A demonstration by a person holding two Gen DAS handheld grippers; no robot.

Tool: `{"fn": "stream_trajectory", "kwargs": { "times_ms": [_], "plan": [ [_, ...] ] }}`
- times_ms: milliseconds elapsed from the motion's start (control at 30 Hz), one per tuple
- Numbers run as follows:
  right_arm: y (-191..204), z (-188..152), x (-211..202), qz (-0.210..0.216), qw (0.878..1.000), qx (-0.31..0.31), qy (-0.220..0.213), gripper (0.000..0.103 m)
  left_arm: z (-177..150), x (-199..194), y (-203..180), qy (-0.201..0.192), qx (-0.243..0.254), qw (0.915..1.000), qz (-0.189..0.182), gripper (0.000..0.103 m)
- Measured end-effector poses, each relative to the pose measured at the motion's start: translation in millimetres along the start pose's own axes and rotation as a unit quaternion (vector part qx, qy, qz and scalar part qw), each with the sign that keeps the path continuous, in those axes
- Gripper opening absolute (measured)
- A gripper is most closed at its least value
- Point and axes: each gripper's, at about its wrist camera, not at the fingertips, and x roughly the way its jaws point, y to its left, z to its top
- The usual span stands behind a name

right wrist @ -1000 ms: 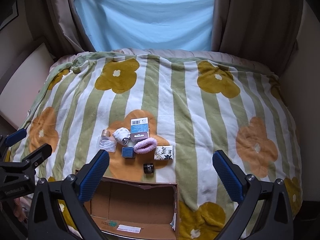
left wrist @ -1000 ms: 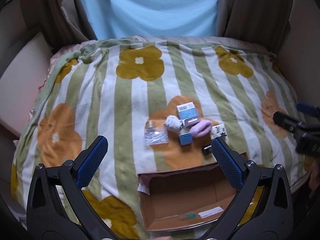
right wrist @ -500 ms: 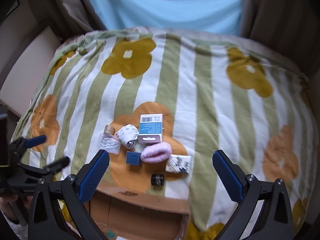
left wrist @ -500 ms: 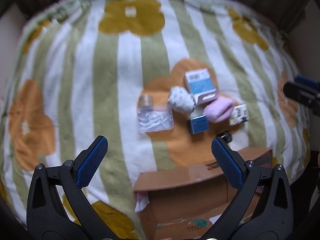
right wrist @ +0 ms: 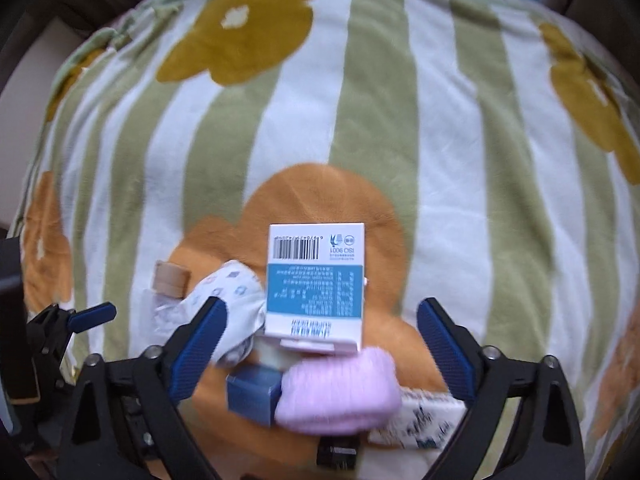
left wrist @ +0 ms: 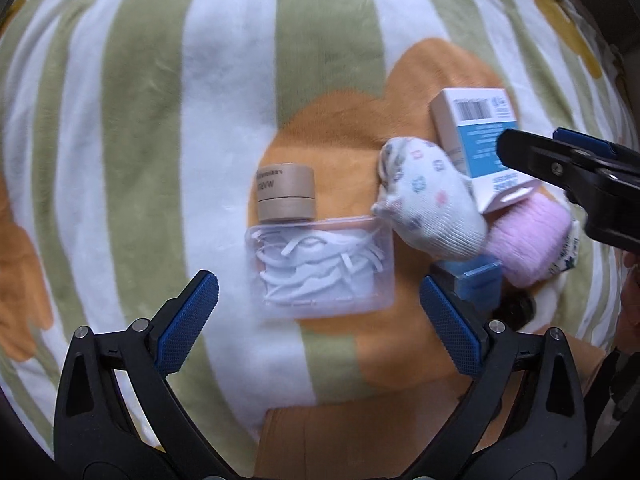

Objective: Organize objects
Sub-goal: 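Grasp the clear floss-pick box with left tool while right tool grasps the white-blue box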

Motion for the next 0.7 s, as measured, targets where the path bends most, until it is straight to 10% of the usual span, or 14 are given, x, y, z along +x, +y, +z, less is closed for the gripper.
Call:
{"fn": "stream_trajectory", "kwargs": {
  "times_ms": [700],
  "plan": [
    [-6.1, -0.4, 31.9, 0.000, 0.999, -0.010, 0.034, 0.065, 6.0, 30.4, -1.5, 0.021, -0.040, 0.9990, -0.006, 0.078]
  ]
}}
